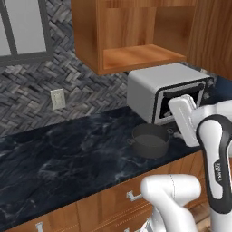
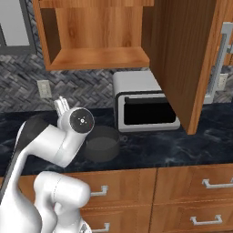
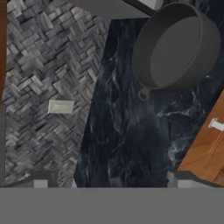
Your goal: Pick the kettle from the cabinet and place it on a stove burner. Then pick the pot from the counter and place it on another stove burner. Finally, turn both burners on.
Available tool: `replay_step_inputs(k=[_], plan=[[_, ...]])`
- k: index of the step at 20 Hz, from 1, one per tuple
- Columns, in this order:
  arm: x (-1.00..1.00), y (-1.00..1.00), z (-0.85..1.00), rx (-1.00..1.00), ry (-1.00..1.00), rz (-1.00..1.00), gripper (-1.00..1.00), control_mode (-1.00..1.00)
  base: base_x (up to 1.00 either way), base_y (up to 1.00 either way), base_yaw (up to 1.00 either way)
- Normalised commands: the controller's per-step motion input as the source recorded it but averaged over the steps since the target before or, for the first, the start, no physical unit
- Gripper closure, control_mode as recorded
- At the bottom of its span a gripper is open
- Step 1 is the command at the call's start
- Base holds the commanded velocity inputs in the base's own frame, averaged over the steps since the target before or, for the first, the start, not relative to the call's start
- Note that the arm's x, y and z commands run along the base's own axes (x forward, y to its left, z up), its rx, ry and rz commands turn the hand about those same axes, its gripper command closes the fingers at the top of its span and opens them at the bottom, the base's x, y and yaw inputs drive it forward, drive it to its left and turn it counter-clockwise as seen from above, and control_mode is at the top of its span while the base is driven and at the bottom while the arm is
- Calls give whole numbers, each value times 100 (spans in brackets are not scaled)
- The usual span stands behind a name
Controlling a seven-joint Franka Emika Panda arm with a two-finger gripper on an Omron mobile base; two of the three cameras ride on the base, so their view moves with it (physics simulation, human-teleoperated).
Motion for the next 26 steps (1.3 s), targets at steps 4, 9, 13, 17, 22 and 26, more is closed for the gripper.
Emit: replay_step_inputs(k=[4, 9, 13, 17, 22, 26], plan=[[12, 0, -25, -8, 13, -2, -100, -100, 0, 0, 0], [11, -11, -17, -4, 15, 0, -100, -100, 0, 0, 0], [4, -28, -11, 0, 13, 0, -100, -100, 0, 0, 0], [4, -23, -26, 0, 13, 0, -100, -100, 0, 0, 0], [5, -16, -32, -5, 10, 0, -100, -100, 0, 0, 0], [9, -11, -31, -6, 7, -1, -100, -100, 0, 0, 0]])
